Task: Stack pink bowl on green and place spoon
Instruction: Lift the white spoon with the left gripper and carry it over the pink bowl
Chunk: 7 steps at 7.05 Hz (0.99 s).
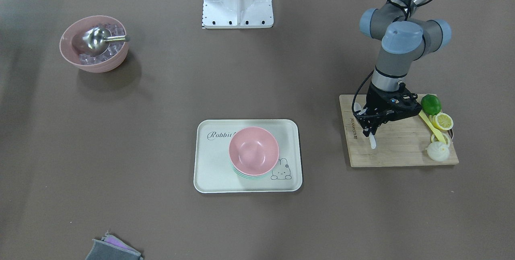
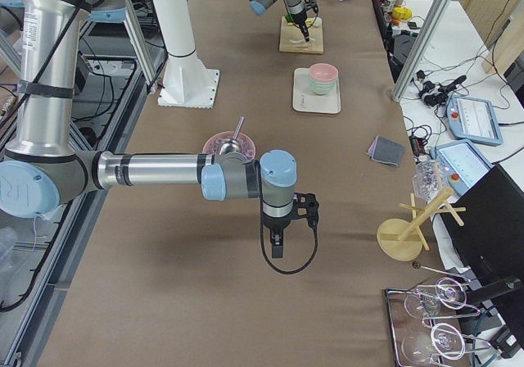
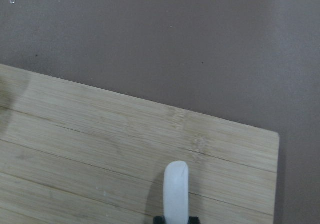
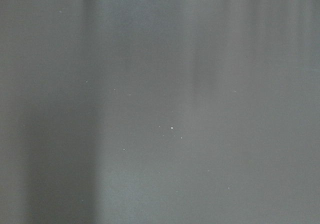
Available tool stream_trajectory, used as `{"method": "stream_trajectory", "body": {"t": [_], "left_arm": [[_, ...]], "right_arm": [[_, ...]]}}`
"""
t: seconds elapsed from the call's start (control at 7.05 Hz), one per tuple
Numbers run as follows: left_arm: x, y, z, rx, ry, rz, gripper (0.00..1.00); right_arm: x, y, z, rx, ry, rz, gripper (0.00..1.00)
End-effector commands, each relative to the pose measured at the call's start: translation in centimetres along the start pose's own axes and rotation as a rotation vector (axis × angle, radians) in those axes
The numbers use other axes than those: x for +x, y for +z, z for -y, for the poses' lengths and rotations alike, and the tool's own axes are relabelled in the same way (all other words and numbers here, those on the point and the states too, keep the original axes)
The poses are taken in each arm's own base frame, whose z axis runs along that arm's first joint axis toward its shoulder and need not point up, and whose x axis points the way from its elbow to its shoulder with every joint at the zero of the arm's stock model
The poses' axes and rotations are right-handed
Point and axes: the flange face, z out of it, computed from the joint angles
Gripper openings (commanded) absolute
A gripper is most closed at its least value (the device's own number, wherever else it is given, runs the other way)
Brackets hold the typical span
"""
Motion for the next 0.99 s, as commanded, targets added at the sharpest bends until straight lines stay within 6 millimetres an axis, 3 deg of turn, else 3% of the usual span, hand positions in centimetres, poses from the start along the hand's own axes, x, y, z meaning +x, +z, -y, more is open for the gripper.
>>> {"method": "stream_trajectory", "body": {"t": [0.0, 0.14, 0.28, 0.43, 0.71, 0.85], "left_arm": [[5.6, -3.0, 0.8, 0.012, -0.167, -0.045, 0.0], [12.1, -5.0, 2.2, 0.069, -0.276, 0.001, 0.0], [17.3, -7.1, 2.0, 0.071, -0.363, 0.022, 0.0], [21.8, -7.3, 1.0, 0.07, -0.435, 0.012, 0.0], [33.3, -3.2, 1.3, 0.169, -0.533, 0.059, 0.0], [34.8, -2.6, 0.8, 0.164, -0.533, 0.068, 0.0]], "right_arm": [[0.1, 0.5, -0.3, -0.013, 0.01, 0.032, 1.0], [0.5, 0.9, -1.4, -0.024, 0.02, 0.034, 1.0], [0.7, 0.9, -1.7, -0.024, 0.026, 0.033, 1.0], [0.8, 0.9, -1.7, -0.024, 0.028, 0.033, 1.0], [0.8, 1.0, -1.6, -0.026, 0.03, 0.033, 1.0], [0.8, 1.0, -1.5, -0.024, 0.029, 0.033, 1.0]]}}
